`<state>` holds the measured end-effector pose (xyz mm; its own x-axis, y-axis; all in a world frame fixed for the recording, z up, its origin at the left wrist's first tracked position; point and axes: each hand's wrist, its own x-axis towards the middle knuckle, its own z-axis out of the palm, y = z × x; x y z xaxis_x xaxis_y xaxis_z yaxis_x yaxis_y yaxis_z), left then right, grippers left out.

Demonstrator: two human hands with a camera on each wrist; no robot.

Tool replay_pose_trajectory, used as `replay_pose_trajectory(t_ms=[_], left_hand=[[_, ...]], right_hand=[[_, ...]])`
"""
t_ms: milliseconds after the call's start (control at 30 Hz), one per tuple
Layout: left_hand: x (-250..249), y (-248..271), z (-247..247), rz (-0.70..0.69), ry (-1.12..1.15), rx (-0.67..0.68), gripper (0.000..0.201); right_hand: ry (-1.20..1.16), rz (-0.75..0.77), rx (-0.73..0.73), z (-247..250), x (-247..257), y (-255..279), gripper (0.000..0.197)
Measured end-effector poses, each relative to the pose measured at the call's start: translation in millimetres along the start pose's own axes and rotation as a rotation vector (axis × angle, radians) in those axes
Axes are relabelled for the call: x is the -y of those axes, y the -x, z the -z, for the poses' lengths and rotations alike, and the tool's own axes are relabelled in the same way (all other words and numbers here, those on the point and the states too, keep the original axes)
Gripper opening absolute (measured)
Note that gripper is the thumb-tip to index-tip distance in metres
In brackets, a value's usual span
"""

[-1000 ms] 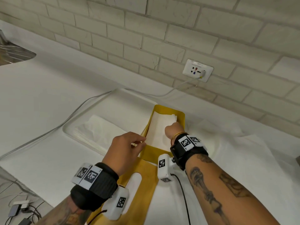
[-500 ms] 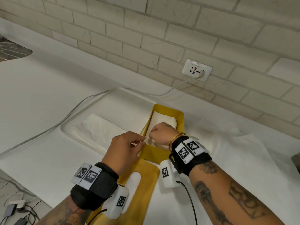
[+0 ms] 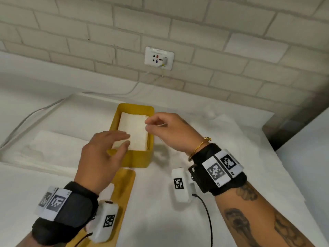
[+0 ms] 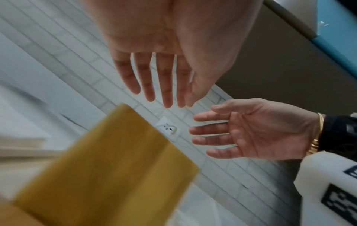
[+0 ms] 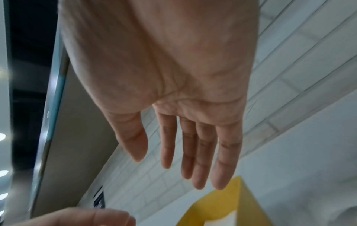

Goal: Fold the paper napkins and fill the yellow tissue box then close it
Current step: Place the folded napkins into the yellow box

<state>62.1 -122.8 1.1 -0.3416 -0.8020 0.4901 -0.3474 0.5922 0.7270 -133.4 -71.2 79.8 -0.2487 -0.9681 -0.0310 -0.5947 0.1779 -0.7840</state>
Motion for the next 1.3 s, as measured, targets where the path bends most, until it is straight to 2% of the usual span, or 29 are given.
replay_pose_trajectory(t_ms=[100, 233, 367, 533, 700, 867, 967, 1033, 1133, 1200, 1300], left_hand=[[-26, 11, -28, -0.073, 0.122, 0.126, 0.013], [-50, 38, -73, -0.083, 0.123, 0.395, 0.012], [-67, 67, -107, -0.035, 0.021, 0.626, 0.015], [-90, 86, -132, 0.056, -0.2, 0.841, 0.029], [-110, 91, -147, 0.132, -0.435, 0.912, 0.065], [-121, 86, -158, 0.322, -0.473, 0.943, 0.081], [-124, 83, -160, 0.433, -0.388, 0.944, 0.072], [-126, 82, -159, 0.461, -0.31, 0.931, 0.053], [-134, 82, -159, 0.562, 0.059, 0.923, 0.033], [-142, 85, -159, 0.626, 0.346, 0.917, 0.042], [-151, 91, -164, 0.606, 0.504, 0.93, 0.051]], right_hand=[[-0.049, -0.072, -0.061, 38, -36, 49, 0.016], [-0.071, -0.271, -0.141, 80, -95, 119, 0.014], [-0.055, -0.428, -0.199, 100, -149, 181, 0.013], [-0.011, -0.498, -0.163, 102, -189, 229, 0.013], [0.012, -0.491, -0.05, 96, -205, 239, 0.017], [-0.01, -0.45, 0.018, 93, -210, 238, 0.017], [-0.023, -0.435, 0.02, 95, -211, 236, 0.016], [-0.078, -0.44, -0.002, 96, -212, 233, 0.014], [-0.337, -0.467, 0.003, 91, -210, 226, 0.027], [-0.515, -0.508, 0.02, 89, -207, 221, 0.039], [-0.761, -0.5, -0.014, 88, -202, 216, 0.044]])
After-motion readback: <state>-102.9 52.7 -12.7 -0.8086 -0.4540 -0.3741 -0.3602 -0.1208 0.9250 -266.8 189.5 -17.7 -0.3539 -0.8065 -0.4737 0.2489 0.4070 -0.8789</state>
